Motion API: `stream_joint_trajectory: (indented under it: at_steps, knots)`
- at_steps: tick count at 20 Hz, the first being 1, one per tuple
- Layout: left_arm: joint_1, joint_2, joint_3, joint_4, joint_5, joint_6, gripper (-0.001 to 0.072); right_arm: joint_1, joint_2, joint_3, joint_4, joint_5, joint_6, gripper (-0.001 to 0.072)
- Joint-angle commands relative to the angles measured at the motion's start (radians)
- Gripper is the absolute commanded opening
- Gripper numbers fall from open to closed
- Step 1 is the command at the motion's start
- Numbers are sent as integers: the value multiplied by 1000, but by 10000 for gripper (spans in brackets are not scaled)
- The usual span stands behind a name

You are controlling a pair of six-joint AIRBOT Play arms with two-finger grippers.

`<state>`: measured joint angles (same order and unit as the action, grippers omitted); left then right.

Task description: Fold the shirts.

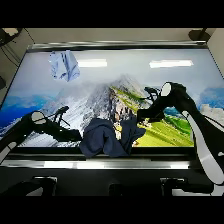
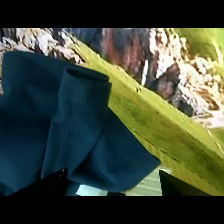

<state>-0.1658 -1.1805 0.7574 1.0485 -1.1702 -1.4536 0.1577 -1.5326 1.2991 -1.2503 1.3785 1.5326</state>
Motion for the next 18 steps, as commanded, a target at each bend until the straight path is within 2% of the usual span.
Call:
stream_joint_trajectory:
  at_steps: [1, 3, 5, 8, 10, 12, 14, 15, 17, 18]
  knots:
    - [7, -22, -58, -147, 208, 14, 713, 2, -24, -2, 44, -89, 27, 679]
    - [6, -47, -58, -248, 272, 68, 665, 2, -24, -2, 47, -103, 27, 679]
    - [6, -79, -58, -339, 310, 133, 665, 2, -35, -2, 54, -96, 27, 679]
    - [6, -135, -58, -357, 326, 155, 653, 2, -66, -2, 92, -75, 27, 679]
    - [6, -159, -58, -359, 327, 164, 496, 2, -84, -2, 119, -72, 27, 679]
    - [6, -163, -58, -361, 334, 166, 241, 2, -103, -2, 140, -70, 29, 679]
    - [6, -163, -58, -393, 333, 211, 74, 2, -134, -2, 165, -61, 54, 678]
    - [6, -163, -58, -413, 330, 234, 34, 2, -151, -2, 176, -60, 56, 677]
    - [6, -163, -58, -433, 328, 243, 33, 3, -181, -2, 196, -70, 61, 672]
    - [6, -163, -58, -432, 324, 243, 32, 3, -190, -2, 208, -82, 61, 597]
